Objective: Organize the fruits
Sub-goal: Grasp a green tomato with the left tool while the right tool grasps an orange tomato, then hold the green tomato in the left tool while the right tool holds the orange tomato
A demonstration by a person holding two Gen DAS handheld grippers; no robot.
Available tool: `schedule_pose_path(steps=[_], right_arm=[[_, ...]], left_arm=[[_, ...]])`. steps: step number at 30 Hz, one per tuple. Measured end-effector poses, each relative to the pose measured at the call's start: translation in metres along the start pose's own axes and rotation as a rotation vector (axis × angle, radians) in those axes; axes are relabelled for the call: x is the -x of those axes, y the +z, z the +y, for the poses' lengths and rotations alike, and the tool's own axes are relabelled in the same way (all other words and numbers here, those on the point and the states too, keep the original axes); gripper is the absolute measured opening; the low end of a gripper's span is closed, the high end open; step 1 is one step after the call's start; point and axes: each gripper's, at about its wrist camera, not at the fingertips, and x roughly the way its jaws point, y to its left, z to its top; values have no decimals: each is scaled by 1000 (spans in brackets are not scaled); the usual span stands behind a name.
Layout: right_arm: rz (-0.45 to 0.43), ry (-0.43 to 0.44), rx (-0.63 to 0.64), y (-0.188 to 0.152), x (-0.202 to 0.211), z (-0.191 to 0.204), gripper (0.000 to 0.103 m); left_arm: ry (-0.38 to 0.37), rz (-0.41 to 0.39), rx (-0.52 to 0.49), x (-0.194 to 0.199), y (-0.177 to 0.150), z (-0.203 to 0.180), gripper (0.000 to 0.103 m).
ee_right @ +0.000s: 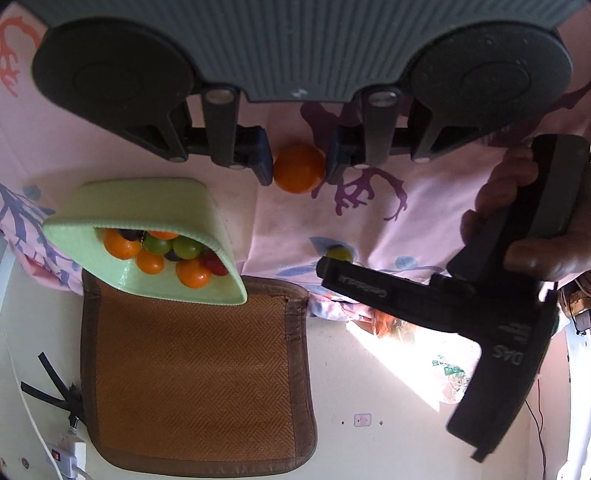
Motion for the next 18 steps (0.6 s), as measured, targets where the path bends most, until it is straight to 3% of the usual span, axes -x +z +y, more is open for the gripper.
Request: schedule_pose_path(steps=[2, 3, 10, 18], right_arm=[[8, 11, -18, 0, -1, -3, 35], [12, 15, -24, 0, -2, -4, 35], [12, 34, -50, 0, -4, -6, 33], [-55, 22, -111, -20, 31, -11, 33]], left_arm=[[2, 29, 9, -7, -2, 1, 33], [3, 29, 17, -7, -2, 3, 30], [-30, -19, 29, 29, -15, 5, 29], [-73, -24, 8, 114, -70, -14, 30]])
